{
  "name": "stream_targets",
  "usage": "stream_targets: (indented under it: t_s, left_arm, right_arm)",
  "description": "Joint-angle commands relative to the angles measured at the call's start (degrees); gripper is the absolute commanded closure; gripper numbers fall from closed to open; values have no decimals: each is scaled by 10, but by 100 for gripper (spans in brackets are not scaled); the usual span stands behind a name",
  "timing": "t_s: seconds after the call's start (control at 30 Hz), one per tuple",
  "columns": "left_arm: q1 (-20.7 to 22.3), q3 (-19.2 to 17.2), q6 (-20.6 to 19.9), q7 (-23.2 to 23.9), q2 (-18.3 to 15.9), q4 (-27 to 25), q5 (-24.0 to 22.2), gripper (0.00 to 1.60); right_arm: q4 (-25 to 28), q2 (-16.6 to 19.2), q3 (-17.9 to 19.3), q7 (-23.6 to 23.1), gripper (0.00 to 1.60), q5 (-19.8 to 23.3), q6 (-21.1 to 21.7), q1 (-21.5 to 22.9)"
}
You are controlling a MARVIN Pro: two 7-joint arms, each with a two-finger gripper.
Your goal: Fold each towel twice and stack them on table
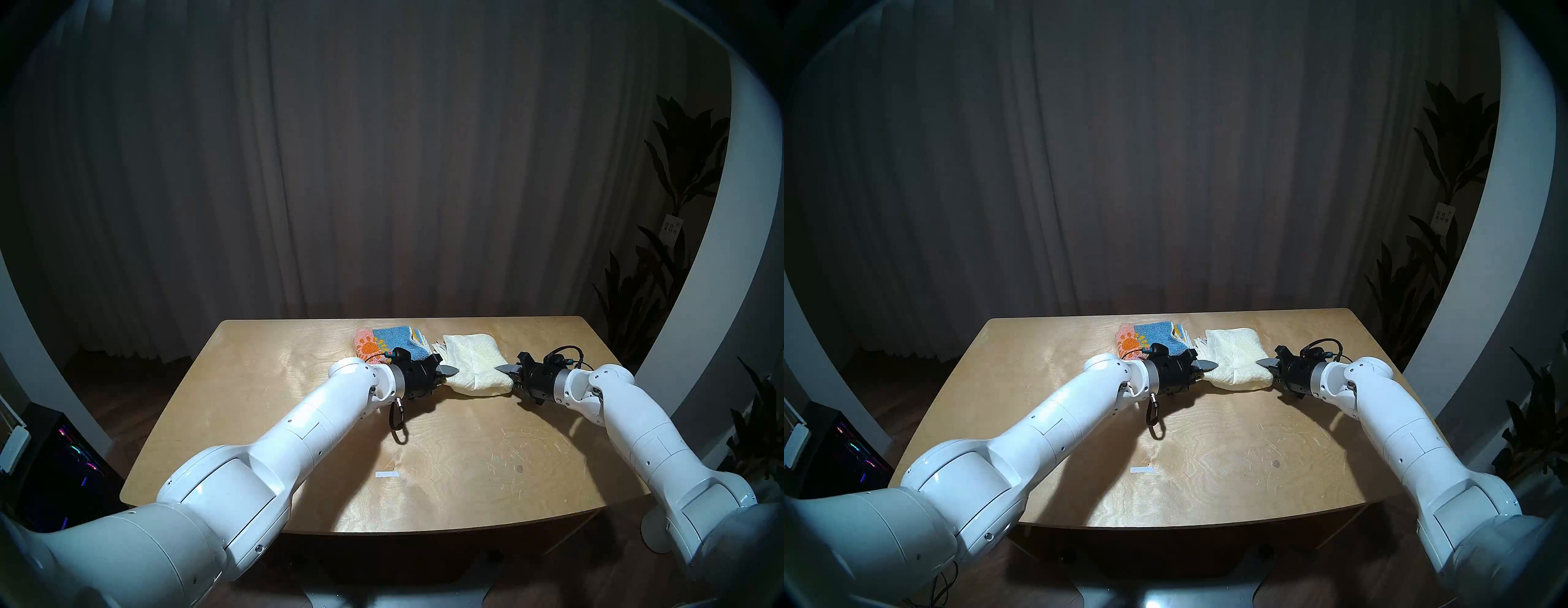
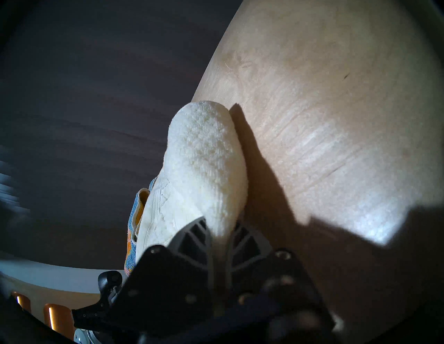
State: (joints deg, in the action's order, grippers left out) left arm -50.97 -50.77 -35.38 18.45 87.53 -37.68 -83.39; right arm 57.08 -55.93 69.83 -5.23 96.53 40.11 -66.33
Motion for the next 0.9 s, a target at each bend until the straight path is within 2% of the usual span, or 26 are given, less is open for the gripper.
stream_targets:
  t_s: [0.0,0.33,0.63,0.87]
  left_arm:
    - [-8,-5,9,-2,-4,5,-3,160]
    - [-27,-22,10,-11,-20,-67,-16,160]
    - [-23,-23,23,-19,-17,-92,-13,160]
    - [-3,-26,38,-17,-7,-107,-10,160]
  right_arm:
    - [-5,-9,-4,-2,160,-2,-5,-4]
    - [58,16,45,-1,160,30,-20,-27]
    - [85,23,69,-3,160,44,-30,-31]
    - [96,26,83,-2,160,49,-36,-27]
